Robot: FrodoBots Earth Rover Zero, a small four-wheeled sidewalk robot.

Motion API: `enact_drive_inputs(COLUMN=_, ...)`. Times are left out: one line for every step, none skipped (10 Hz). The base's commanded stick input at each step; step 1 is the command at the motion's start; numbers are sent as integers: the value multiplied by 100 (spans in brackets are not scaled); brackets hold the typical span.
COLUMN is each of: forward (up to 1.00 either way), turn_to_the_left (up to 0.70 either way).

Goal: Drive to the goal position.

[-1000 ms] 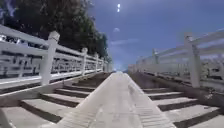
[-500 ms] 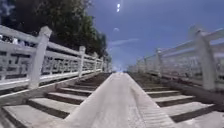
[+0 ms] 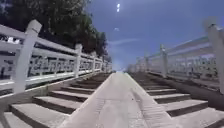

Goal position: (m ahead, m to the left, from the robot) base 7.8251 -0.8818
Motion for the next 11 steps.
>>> enact_drive_inputs(forward=70, turn_to_the_left=0)
enact_drive_inputs(forward=70, turn_to_the_left=-9)
enact_drive_inputs(forward=70, turn_to_the_left=-14)
enact_drive_inputs(forward=70, turn_to_the_left=-11)
enact_drive_inputs(forward=70, turn_to_the_left=0)
enact_drive_inputs(forward=70, turn_to_the_left=0)
enact_drive_inputs(forward=70, turn_to_the_left=0)
enact_drive_inputs(forward=70, turn_to_the_left=0)
enact_drive_inputs(forward=70, turn_to_the_left=0)
enact_drive_inputs(forward=70, turn_to_the_left=0)
enact_drive_inputs(forward=70, turn_to_the_left=0)
